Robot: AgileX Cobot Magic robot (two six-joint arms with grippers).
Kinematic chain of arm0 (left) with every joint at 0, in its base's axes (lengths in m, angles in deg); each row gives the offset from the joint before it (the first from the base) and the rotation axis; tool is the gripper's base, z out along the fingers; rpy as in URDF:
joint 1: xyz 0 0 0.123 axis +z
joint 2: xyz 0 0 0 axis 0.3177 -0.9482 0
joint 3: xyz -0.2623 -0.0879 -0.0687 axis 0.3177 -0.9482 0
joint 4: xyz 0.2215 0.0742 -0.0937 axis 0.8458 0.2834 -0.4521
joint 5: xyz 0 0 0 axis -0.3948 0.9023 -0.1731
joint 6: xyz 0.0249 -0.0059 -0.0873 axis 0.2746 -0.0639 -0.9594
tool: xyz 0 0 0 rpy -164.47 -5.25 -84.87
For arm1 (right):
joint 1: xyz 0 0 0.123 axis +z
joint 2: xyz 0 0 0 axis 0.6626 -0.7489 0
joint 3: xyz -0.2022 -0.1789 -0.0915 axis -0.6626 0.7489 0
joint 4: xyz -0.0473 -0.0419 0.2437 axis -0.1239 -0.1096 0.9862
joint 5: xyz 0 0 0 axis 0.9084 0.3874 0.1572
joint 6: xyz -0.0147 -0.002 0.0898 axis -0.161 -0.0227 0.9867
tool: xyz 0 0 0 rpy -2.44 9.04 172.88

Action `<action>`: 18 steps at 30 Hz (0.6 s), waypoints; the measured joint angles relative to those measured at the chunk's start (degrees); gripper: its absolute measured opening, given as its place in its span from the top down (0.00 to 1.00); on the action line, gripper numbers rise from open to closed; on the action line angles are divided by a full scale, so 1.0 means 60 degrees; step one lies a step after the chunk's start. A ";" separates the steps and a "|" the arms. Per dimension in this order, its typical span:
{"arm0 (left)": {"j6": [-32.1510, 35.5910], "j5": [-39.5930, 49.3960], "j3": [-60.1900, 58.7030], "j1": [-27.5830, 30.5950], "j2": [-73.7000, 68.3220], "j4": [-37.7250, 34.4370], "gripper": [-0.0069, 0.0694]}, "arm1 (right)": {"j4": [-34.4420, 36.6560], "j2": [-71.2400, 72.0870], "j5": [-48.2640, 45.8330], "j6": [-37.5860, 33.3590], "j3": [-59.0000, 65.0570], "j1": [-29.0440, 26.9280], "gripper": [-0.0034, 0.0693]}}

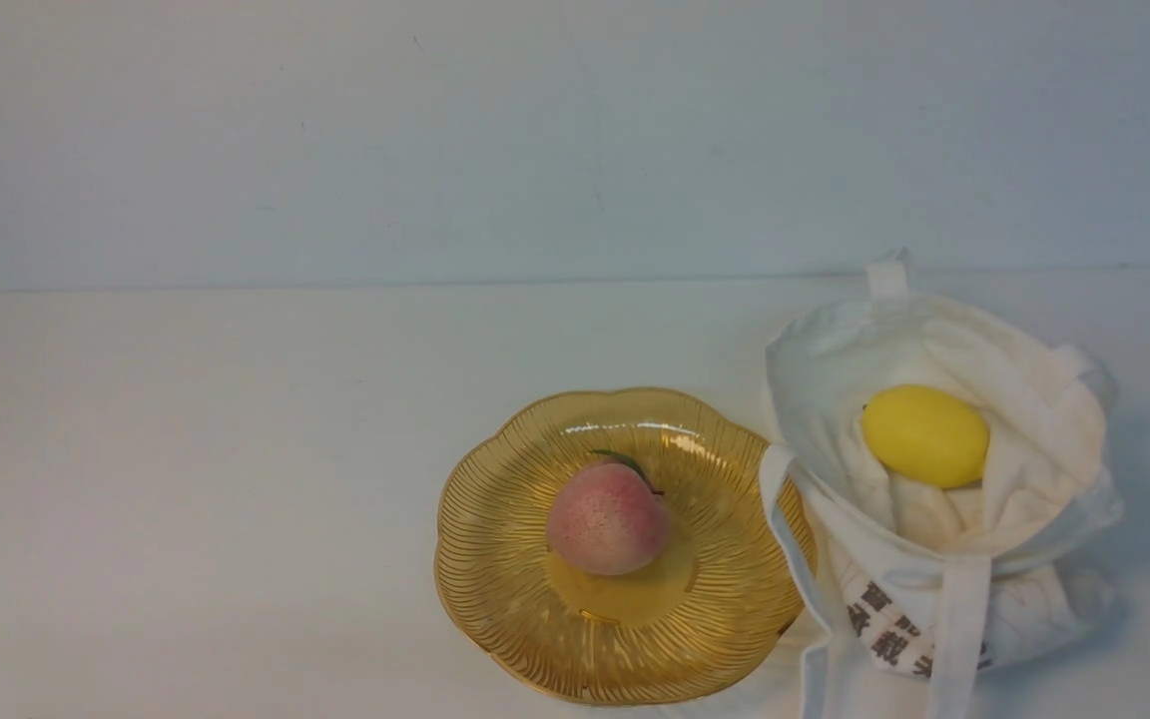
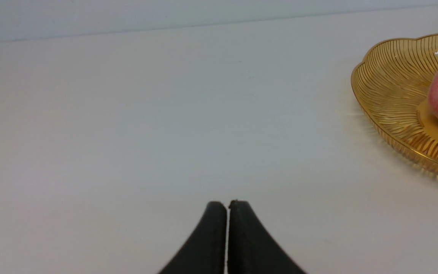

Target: Take the fruit out of the cloth bag on the white table and place them on a plate.

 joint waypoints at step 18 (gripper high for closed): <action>0.0000 0.0000 0.0000 0.0000 0.0000 0.0000 0.92 | 0.0107 0.1580 -0.0310 0.0008 0.2118 -0.2633 0.97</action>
